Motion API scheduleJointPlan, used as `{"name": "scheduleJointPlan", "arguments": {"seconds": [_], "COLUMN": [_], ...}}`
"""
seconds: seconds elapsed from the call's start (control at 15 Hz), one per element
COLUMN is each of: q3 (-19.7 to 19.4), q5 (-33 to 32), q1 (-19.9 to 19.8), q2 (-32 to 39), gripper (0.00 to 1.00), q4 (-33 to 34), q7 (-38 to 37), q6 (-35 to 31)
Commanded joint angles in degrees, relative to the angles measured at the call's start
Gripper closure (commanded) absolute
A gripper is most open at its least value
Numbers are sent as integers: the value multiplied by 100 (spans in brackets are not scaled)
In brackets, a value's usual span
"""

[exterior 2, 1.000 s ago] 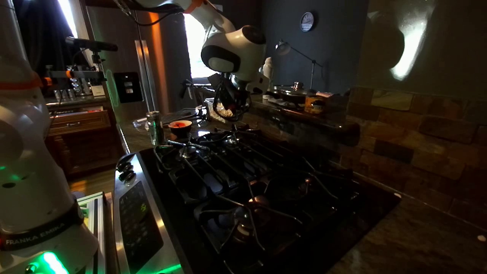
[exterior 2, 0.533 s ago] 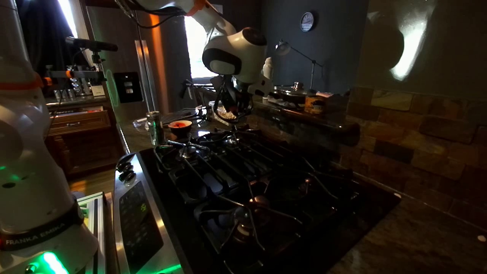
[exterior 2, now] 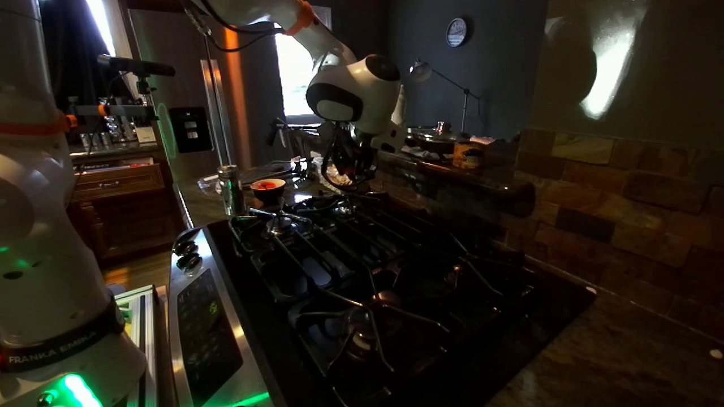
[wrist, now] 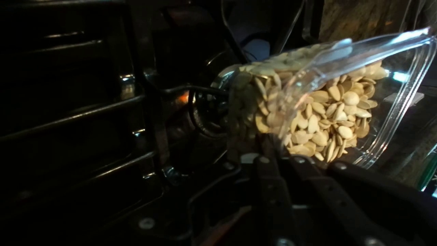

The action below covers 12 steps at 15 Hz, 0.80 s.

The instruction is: Pick up the clear lunch box with white contents on the right and put it on the stove

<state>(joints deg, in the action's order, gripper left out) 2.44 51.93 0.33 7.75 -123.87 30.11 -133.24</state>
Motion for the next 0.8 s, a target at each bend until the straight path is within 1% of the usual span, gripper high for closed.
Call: {"name": "scheduleJointPlan", "arguments": {"seconds": [0.0, 0.33, 0.73], "q3": [85, 145, 176], "q5": [10, -63, -130], "q1": [28, 45, 36], "q2": [196, 391, 566], "gripper": [99, 99, 99], "q4": [211, 369, 436], "q7": [41, 123, 34], "q6": [-64, -111, -86]}}
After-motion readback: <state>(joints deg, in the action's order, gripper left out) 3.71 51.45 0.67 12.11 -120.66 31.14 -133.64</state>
